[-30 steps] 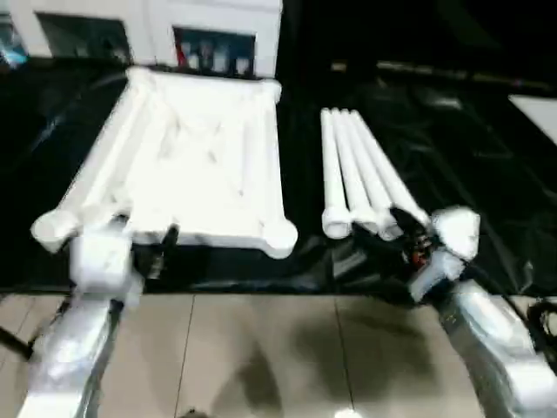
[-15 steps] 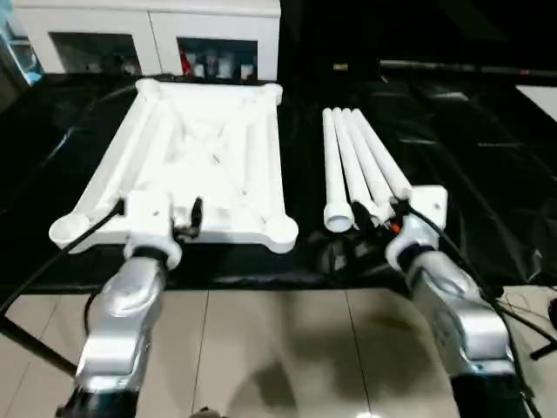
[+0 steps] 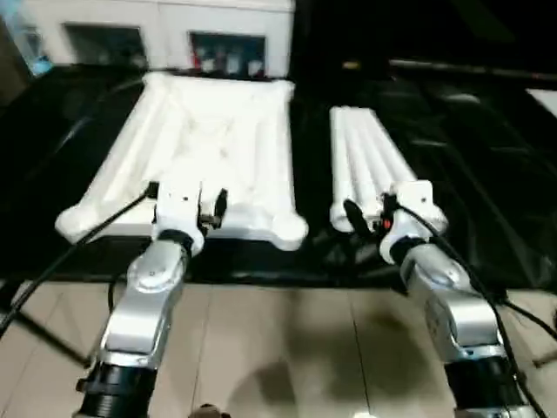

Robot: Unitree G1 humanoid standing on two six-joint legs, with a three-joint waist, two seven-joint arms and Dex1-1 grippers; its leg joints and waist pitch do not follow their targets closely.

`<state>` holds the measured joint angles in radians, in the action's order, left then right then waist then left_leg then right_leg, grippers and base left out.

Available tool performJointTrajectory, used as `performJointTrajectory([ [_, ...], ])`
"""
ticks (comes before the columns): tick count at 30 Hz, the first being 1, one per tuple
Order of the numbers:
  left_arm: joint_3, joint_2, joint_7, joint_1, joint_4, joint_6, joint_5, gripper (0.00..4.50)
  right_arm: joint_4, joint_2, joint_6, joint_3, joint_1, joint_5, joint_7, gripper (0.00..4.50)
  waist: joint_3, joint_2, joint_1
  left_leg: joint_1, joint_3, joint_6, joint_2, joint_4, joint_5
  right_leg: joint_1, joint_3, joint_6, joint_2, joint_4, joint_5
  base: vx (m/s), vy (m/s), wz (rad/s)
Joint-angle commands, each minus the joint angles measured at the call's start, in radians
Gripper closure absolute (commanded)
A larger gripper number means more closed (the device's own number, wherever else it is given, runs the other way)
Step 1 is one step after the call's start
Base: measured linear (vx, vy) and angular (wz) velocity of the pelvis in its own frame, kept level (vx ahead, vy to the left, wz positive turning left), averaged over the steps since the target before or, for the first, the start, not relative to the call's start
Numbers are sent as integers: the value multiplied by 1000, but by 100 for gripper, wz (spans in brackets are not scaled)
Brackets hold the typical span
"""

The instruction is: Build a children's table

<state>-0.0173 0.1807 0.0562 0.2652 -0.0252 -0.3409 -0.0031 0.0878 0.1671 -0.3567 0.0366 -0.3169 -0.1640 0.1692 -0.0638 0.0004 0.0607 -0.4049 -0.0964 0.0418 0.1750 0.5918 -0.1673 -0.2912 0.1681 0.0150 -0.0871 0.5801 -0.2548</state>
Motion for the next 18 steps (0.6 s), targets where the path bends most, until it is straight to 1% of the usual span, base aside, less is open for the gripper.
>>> performJointTrajectory([
  [1,-4,9,21,-7,-24,-14,6,47,-3,1,1,14,-21,12,17,73,47,16,7,7,2,-132,14,-70,-409,77,-22,-165,-81,-114,-472,51,16,63],
  [2,-8,12,25,-13,-26,-16,11,47,-3,1,3,16,-22,14,22,73,43,14,5,14,4,-103,13,-77,-456,91,-13,-146,-75,-125,-534,61,18,67],
  [3,-8,12,25,-13,-26,-16,11,47,-3,1,3,16,-22,14,22,73,43,17,5,21,7,-105,13,-80,-451,92,-12,-150,-70,-124,-515,61,18,67],
  [4,-9,13,25,-20,-27,-13,15,47,-5,4,5,17,-20,19,21,73,54,17,-8,76,9,-99,40,-84,-462,59,-25,-167,-50,-107,-451,89,16,72],
  [5,-8,12,23,-23,-26,-12,16,47,-12,14,-5,19,-19,27,24,73,60,33,-43,192,79,-109,128,-111,-532,-33,-58,-173,-1,19,-226,147,10,50],
  [6,-8,11,21,-22,-25,-13,15,47,-14,20,-9,21,-20,30,28,73,63,27,-51,196,93,-139,138,-115,-497,-49,-70,-132,2,49,-171,147,10,50],
  [7,-7,9,19,-19,-23,-13,14,47,-15,23,-7,24,-20,33,33,73,64,24,-48,202,96,-182,139,-111,-461,-63,-79,-85,0,67,-136,146,7,14],
  [8,-7,9,17,-18,-21,-13,14,47,-16,25,-5,26,-20,34,35,73,60,13,-48,195,83,-273,131,-106,-391,-86,-98,-24,-14,84,-82,98,-14,4],
  [9,-12,9,24,-13,-17,-8,12,47,-16,31,-5,29,-21,43,33,73,50,-11,-41,156,34,-258,92,-107,-419,-69,-122,-27,-38,31,-31,98,-14,4],
  [10,-13,10,25,-13,-17,-8,12,47,-16,31,-5,29,-21,43,33,73,52,-38,-35,113,-4,-224,51,-91,-436,-39,-157,-41,-66,-30,-34,81,-67,17],
  [11,-20,10,30,-13,-18,-6,12,47,-19,32,-4,27,-18,45,30,73,44,-54,13,71,-68,-160,-27,6,-353,24,-239,-101,-131,-105,-293,110,-95,19],
  [12,-21,7,33,-13,-17,-6,11,47,-19,31,-3,23,-15,46,26,73,59,-62,31,-11,-38,-148,-11,74,-178,106,-271,-150,-172,-111,-431,110,-95,19],
  [13,-25,6,37,-12,-16,-5,13,47,-22,32,-3,15,-8,45,23,73,70,-56,37,-50,-25,-141,-18,84,-89,123,-253,-174,-142,-91,-322,136,-68,-2],
  [14,-27,5,38,-12,-17,-5,15,47,-25,33,-4,12,-4,46,22,73,72,-51,33,-57,-22,-137,-15,74,-55,122,-232,-192,-122,-79,-247,122,-34,-6],
  [15,-27,3,38,-10,-16,-5,15,47,-26,33,-5,10,-1,45,20,73,84,-27,26,-42,-26,-143,-6,20,35,110,-180,-217,-64,-58,-102,122,-34,-6],
  [16,-27,3,38,-9,-15,-5,15,47,-26,33,-5,9,0,45,19,73,100,24,12,25,-9,-171,23,-32,152,73,-115,-168,-3,-19,16,139,13,-1],
  [17,-25,2,39,-6,-11,-4,14,47,-24,33,-4,7,0,44,17,73,96,36,-20,98,44,-256,64,-40,182,0,-87,-127,37,41,24,179,32,-2],
  [18,-25,0,40,-4,-6,-2,15,47,-24,36,-6,11,3,51,15,73,101,39,-59,206,133,-436,144,-44,152,-118,-90,-73,19,123,-136,179,32,-2],
])
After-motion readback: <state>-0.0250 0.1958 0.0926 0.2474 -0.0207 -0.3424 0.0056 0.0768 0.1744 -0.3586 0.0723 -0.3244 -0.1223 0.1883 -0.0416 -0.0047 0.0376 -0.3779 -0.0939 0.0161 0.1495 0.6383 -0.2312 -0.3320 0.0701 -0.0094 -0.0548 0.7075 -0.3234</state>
